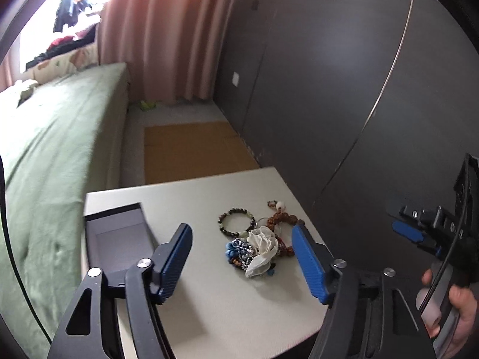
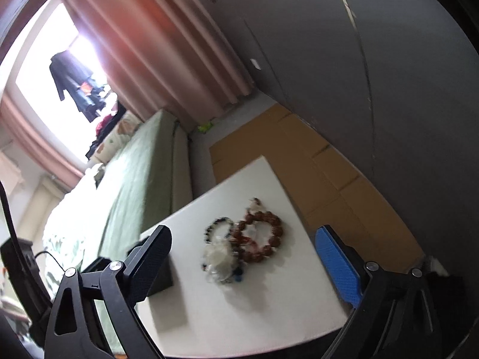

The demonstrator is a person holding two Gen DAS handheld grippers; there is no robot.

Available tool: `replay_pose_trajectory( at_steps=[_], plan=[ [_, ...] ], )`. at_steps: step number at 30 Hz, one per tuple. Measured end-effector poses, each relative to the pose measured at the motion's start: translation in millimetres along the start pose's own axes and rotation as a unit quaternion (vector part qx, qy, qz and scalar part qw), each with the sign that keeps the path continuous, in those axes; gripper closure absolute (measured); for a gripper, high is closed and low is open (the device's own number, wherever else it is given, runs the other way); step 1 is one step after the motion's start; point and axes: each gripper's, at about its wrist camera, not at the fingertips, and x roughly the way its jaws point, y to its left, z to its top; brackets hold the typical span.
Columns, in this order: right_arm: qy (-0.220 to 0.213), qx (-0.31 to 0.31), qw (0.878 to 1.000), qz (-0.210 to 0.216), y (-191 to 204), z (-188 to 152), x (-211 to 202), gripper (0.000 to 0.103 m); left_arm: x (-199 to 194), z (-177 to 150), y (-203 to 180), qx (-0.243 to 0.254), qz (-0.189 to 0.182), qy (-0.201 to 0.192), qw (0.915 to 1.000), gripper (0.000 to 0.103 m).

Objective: Organize jewelry
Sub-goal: 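Reach the left tool into the jewelry pile and grasp the white cloth pouch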

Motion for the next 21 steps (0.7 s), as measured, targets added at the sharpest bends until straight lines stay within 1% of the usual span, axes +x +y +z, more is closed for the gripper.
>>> replay_pose_trajectory(
  at_steps=[3, 5, 7, 9, 12, 13, 15, 16, 17, 18, 19, 20, 21],
  plan=[
    [0.022, 0.018, 0.999, -0.016, -16.3, -3.3, 16.2, 0.005, 30.4, 7.3, -7.9, 0.009, -0.001, 0.029, 0.9995, 0.036],
    [0.029, 0.025, 0.999, -0.02, -23.0, -4.3, 22.1, 0.005, 48.7, 10.2, -15.0, 0.021, -0.001, 0.045, 0.9988, 0.039],
    [0.031, 0.031, 0.999, -0.022, -27.5, -3.0, 26.2, 0.005, 68.4, 10.6, -20.4, 0.03, -0.008, 0.061, 0.9977, 0.042],
    [0.032, 0.035, 0.999, -0.026, -30.6, -2.0, 30.0, 0.005, 83.9, 8.0, -22.8, 0.037, -0.012, 0.072, 0.9967, 0.044],
    [0.041, 0.027, 0.997, -0.053, -34.1, -2.1, 39.8, 0.006, 110.0, 0.4, -23.6, 0.041, -0.019, 0.096, 0.9944, 0.044],
    [0.047, 0.025, 0.997, -0.062, -35.4, -2.4, 44.2, 0.006, 117.3, -2.9, -23.9, 0.045, -0.02, 0.104, 0.9934, 0.044],
    [0.055, 0.026, 0.996, -0.068, -39.1, -2.2, 50.5, 0.006, 129.5, -10.5, -26.8, 0.065, -0.016, 0.114, 0.9913, 0.045],
    [0.058, 0.027, 0.996, -0.069, -40.3, -2.3, 53.3, 0.006, 133.2, -13.3, -27.1, 0.07, -0.013, 0.118, 0.9905, 0.052],
    [0.059, 0.027, 0.995, -0.071, -41.4, -2.3, 54.4, 0.006, 137.1, -15.6, -27.3, 0.076, -0.011, 0.122, 0.9896, 0.062],
    [0.06, 0.026, 0.995, -0.074, -41.5, -2.0, 56.3, 0.006, 139.7, -16.7, -26.9, 0.079, -0.011, 0.122, 0.9893, 0.066],
    [0.06, 0.025, 0.995, -0.076, -41.0, -1.6, 58.0, 0.006, 141.7, -17.2, -26.3, 0.081, -0.01, 0.123, 0.9891, 0.076],
    [0.062, 0.024, 0.995, -0.076, -40.0, -1.7, 59.9, 0.006, 144.1, -17.8, -25.3, 0.085, -0.014, 0.124, 0.9885, 0.09],
    [0.066, 0.024, 0.995, -0.074, -38.6, -1.9, 62.7, 0.006, 146.6, -18.3, -23.1, 0.085, -0.02, 0.128, 0.9879, 0.098]
  ],
)
